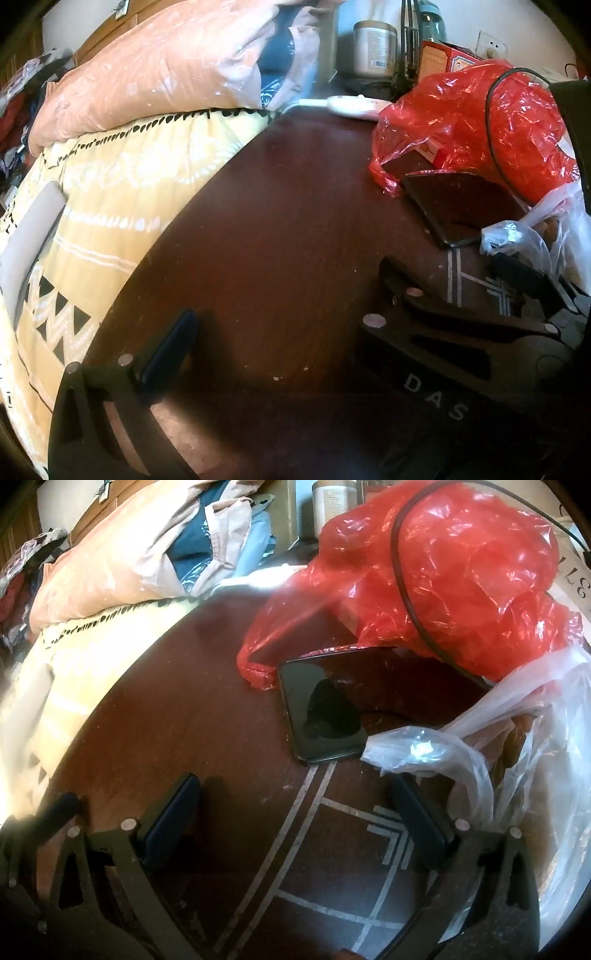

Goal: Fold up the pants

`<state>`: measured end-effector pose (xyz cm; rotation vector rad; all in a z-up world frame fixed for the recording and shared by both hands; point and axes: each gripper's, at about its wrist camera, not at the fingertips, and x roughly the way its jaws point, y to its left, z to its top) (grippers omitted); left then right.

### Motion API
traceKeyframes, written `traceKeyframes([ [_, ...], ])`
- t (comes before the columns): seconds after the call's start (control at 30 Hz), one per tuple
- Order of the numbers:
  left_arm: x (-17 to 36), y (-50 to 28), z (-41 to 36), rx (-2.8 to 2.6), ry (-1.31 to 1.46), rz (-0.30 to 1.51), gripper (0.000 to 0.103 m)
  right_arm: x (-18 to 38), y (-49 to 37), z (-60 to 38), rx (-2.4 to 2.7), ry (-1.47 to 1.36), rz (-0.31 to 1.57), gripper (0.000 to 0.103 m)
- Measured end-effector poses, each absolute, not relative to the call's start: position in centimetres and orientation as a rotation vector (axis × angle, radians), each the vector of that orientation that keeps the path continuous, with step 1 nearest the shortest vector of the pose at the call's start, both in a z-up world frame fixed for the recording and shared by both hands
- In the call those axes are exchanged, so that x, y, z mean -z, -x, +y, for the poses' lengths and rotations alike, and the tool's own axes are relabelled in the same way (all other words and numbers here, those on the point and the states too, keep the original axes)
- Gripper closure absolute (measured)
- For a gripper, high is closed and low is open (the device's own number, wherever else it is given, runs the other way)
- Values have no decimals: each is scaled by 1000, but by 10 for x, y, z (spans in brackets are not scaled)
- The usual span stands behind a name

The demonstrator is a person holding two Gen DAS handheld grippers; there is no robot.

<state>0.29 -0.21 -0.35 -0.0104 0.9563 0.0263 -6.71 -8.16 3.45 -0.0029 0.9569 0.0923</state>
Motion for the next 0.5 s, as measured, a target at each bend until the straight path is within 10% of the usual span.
traceKeyframes([
  [0.5,3,-3,-4,-25,23,958,0,-35,67,-81,-92,2,956,0],
])
